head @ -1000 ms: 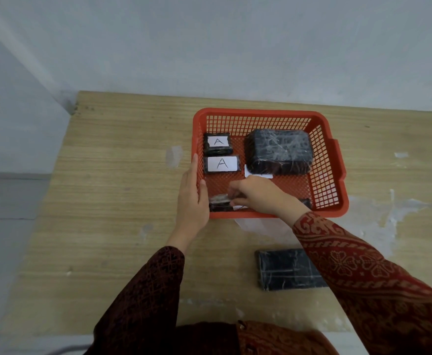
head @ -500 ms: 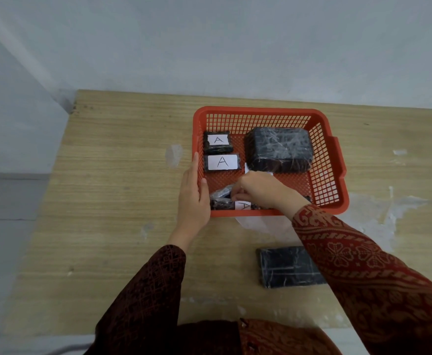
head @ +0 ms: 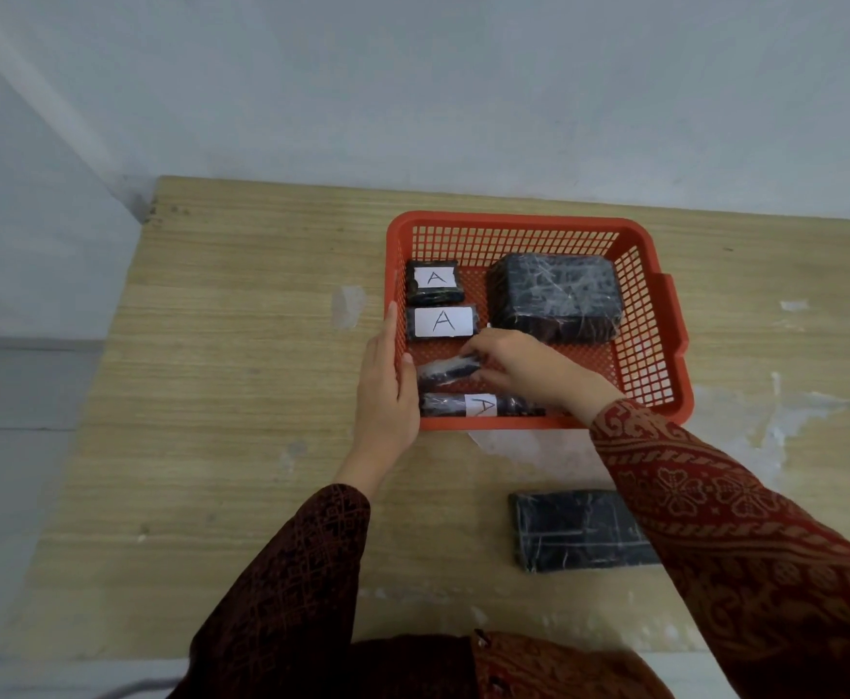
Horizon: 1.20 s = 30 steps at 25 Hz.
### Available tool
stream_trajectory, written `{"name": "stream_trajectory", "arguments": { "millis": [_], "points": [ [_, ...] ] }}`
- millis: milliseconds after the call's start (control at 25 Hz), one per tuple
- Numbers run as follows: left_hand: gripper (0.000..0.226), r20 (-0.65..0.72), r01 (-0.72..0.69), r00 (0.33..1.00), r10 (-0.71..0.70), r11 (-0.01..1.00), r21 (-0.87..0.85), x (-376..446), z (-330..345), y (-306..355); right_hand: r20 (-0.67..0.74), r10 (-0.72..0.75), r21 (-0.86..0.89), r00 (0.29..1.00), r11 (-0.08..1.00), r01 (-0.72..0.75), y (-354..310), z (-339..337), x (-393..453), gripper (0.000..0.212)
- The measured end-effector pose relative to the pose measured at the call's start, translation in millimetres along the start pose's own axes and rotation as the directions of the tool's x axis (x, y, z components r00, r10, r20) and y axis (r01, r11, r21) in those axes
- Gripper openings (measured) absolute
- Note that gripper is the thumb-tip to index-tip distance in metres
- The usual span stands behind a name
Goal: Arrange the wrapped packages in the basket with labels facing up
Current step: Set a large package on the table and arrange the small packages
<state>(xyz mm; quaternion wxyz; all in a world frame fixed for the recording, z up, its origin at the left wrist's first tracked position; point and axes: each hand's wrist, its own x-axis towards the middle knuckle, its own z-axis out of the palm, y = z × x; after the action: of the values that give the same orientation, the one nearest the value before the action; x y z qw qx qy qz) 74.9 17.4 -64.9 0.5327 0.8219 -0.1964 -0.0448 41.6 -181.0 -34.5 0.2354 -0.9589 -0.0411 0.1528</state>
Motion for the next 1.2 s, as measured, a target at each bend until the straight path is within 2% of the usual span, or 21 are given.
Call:
{"name": "stream_trajectory", "arguments": {
  "millis": [80,160,280,320,520,680,840,1000,1120,1200],
  "points": [
    [0.055,0.005,0.007,1.000,-0.007,1.000,-0.008,-1,0,0,0.002,0.076,0.184,0.997,0.980,-0.075,8,-1,-7,0.032],
    [0.055,0.006,0.014,1.000,-0.014,1.000,-0.014,-2,0,1,0.011,0.160,0.341,0.987,0.927,-0.154,9,2,-10,0.024],
    [0.054,0.010,0.025,1.000,-0.025,1.000,-0.015,-2,0,1,0.053,0.331,0.525,0.942,0.793,-0.309,5,9,-4,0.025],
    [0.054,0.013,0.028,1.000,-0.028,1.000,-0.015,-2,0,1,0.070,0.371,0.556,0.926,0.756,-0.345,2,13,-2,0.028],
    [0.056,0.006,0.018,1.000,-0.018,1.000,-0.016,-1,0,1,0.041,0.474,0.575,0.880,0.709,-0.409,-2,24,8,0.030],
    [0.056,0.010,0.021,1.000,-0.021,1.000,-0.012,-1,0,1,-0.114,0.482,0.369,0.869,0.832,-0.414,-6,27,12,0.033],
    [0.055,0.002,0.013,1.000,-0.013,1.000,-0.013,-1,0,0,-0.152,0.440,0.259,0.885,0.882,-0.394,-10,22,5,0.042],
    [0.054,0.000,0.014,1.000,-0.014,0.999,-0.044,0,2,0,-0.038,0.386,-0.050,0.922,0.920,-0.388,21,-10,-32,0.047],
    [0.053,-0.013,0.003,1.000,-0.003,0.998,-0.061,0,3,-1,0.047,0.511,-0.237,0.858,0.840,-0.488,43,-21,-61,0.063],
    [0.053,-0.018,-0.014,1.000,0.013,0.997,-0.072,-1,4,-2,0.087,0.585,-0.238,0.806,0.798,-0.553,49,-17,-68,0.064]
  ]
}}
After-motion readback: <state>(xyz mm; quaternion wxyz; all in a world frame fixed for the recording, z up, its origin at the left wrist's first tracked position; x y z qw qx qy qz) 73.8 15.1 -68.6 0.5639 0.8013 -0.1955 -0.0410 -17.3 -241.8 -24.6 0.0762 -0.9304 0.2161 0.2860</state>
